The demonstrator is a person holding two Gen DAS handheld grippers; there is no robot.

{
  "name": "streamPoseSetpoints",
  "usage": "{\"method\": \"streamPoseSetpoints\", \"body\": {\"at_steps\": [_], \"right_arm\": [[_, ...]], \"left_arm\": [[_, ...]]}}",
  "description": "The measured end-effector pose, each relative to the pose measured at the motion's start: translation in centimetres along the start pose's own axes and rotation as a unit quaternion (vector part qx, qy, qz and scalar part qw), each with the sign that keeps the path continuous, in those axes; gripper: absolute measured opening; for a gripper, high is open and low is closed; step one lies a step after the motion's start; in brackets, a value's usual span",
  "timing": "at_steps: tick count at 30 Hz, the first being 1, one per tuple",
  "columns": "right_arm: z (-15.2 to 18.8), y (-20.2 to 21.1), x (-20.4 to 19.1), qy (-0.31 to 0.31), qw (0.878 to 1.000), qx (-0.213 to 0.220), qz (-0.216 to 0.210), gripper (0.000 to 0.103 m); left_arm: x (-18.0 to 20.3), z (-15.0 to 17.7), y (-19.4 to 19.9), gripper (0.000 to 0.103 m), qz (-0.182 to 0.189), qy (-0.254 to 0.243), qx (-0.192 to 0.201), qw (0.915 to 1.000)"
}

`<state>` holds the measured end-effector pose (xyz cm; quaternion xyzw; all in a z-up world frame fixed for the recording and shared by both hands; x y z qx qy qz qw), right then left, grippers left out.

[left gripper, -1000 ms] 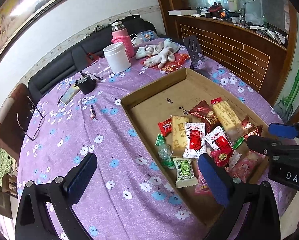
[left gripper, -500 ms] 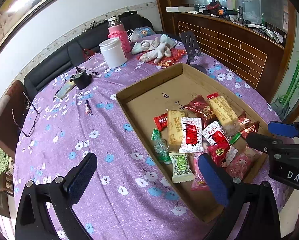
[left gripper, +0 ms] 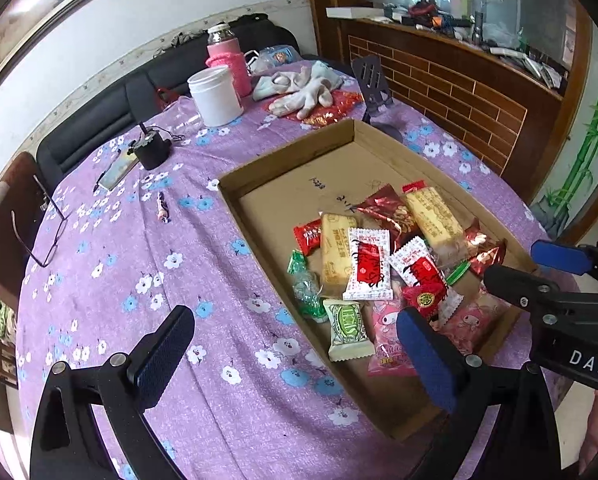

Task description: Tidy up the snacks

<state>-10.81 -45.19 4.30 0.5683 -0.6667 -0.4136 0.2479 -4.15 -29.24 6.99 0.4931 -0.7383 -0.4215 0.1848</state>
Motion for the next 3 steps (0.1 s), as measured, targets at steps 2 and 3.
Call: {"method": "streamPoseSetpoints", "body": {"at_steps": [2, 3], "right_arm": [[0.01, 0.00, 0.01, 0.000, 1.000, 0.000, -0.001, 0.063], [0.02, -0.02, 0.04, -0.001, 1.000, 0.000, 0.000, 0.063]], "left_arm": [[0.15, -0.04, 0.23, 0.102, 0.015, 0.001, 0.002, 0.9999], [0.26, -0.06, 0.26, 0.102, 0.019, 0.002, 0.001, 0.9998]]}}
Point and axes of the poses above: each gripper's, at about its wrist camera, not at the fingertips, and y roughly against the way its jaws point, x to its right, z to its underside, the point moved 3 cm from there along -y, roughly the way its jaws point
